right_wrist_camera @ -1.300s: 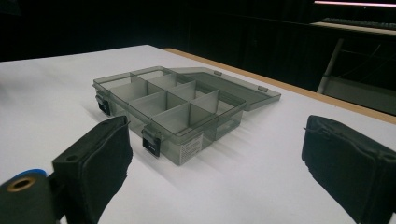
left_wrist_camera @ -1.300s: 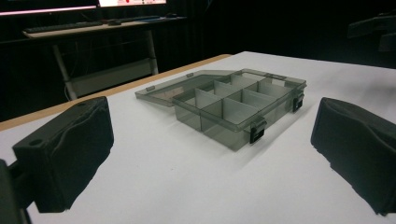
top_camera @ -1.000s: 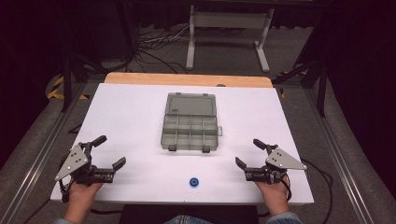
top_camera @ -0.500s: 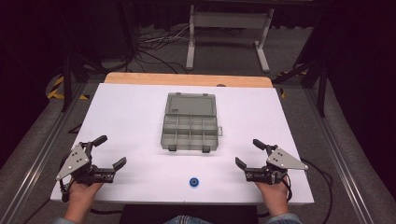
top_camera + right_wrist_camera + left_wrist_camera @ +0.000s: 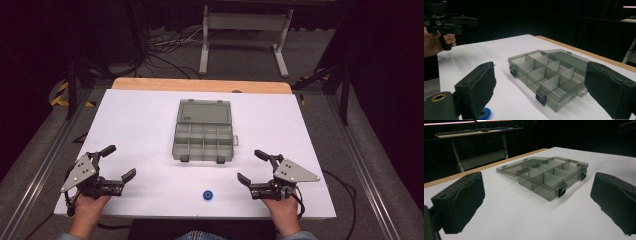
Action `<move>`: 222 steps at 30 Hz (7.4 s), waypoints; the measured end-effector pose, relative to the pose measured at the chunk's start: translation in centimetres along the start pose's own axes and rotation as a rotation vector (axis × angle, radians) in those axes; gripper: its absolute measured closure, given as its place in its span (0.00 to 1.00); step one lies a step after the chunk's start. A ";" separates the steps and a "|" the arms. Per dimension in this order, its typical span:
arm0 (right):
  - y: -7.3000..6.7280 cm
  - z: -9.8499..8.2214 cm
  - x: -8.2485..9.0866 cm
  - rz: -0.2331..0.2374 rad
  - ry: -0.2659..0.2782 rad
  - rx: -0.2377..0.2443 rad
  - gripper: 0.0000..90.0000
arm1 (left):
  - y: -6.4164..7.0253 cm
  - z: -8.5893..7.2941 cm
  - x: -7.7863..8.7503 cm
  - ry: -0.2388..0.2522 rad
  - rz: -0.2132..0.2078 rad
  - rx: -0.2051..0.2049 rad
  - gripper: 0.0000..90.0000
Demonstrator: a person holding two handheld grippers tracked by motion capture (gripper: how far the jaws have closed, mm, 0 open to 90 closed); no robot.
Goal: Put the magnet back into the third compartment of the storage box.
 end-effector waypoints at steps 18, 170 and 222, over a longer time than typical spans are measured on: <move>-2.4 0.2 -2.9 0.146 -0.009 0.040 0.13 | 0.0 0.3 0.0 0.012 0.015 0.020 0.00; -2.7 2.2 -12.2 0.319 -0.744 0.135 0.69 | 0.4 0.4 -0.3 -0.033 -0.011 0.014 0.01; 8.0 0.2 -20.3 0.092 -0.773 0.026 0.69 | 0.4 0.4 -0.3 -0.038 -0.022 0.017 0.01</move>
Point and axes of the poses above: each handheld gripper's, and its own axes: x roughly backward along the jaws, z roughly out of its top, y roughly to its right, the point moved 4 cm from there along -x, roughly forward along the jaws, and after that the axes turned 13 degrees about y, right-handed, at the moved point
